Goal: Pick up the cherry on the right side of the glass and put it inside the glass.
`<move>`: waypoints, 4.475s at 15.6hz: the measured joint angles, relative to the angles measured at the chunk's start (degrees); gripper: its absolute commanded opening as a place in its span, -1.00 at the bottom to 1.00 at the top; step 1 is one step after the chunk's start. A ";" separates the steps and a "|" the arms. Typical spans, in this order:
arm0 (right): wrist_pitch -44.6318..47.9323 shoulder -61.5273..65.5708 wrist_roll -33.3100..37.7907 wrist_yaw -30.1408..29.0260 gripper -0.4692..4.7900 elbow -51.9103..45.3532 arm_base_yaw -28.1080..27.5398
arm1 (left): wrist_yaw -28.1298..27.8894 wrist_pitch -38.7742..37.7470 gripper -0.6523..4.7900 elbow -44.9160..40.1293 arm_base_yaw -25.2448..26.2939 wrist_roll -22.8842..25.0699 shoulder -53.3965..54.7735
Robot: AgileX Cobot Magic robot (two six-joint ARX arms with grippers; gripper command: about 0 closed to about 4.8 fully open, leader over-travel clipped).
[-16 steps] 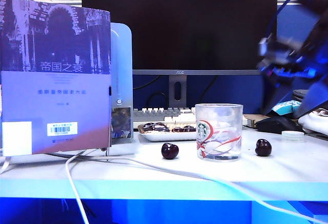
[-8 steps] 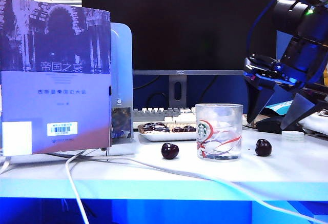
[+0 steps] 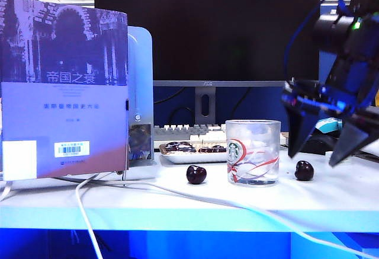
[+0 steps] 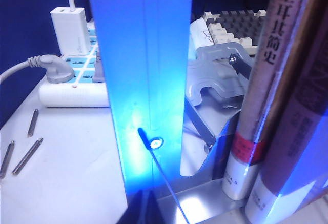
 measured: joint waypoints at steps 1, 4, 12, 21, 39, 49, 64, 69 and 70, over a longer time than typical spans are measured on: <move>-0.17 0.70 0.00 0.00 0.74 0.00 0.00 | 0.00 0.00 -0.78 0.00 0.00 0.00 0.00; -0.33 1.81 0.00 0.00 0.74 0.07 0.02 | 0.00 -0.02 -0.78 0.00 0.00 0.00 0.00; 2.89 4.00 0.02 -0.63 0.62 0.59 1.92 | 0.00 -0.02 -0.78 0.00 0.00 0.00 0.00; 3.43 4.98 0.90 2.64 0.49 1.18 2.19 | 0.00 0.00 -0.78 0.00 0.00 0.00 0.00; -5.25 5.66 1.09 6.36 -0.19 6.36 2.14 | 0.00 0.00 -0.78 0.00 0.00 0.00 0.00; -19.74 2.45 -0.48 3.56 -0.19 24.48 2.10 | 0.00 0.00 -0.78 0.00 0.00 0.00 0.00; -23.47 1.40 -0.46 -20.39 -0.17 26.60 2.38 | 0.00 0.00 -0.78 0.00 0.00 0.00 0.02; -23.58 4.13 -1.53 -20.06 -0.17 26.64 5.44 | 0.02 0.00 -0.78 0.00 0.00 0.00 0.02; -24.04 4.70 -1.95 -18.99 -0.17 26.67 5.68 | 0.02 0.00 -0.78 0.00 0.00 0.00 0.02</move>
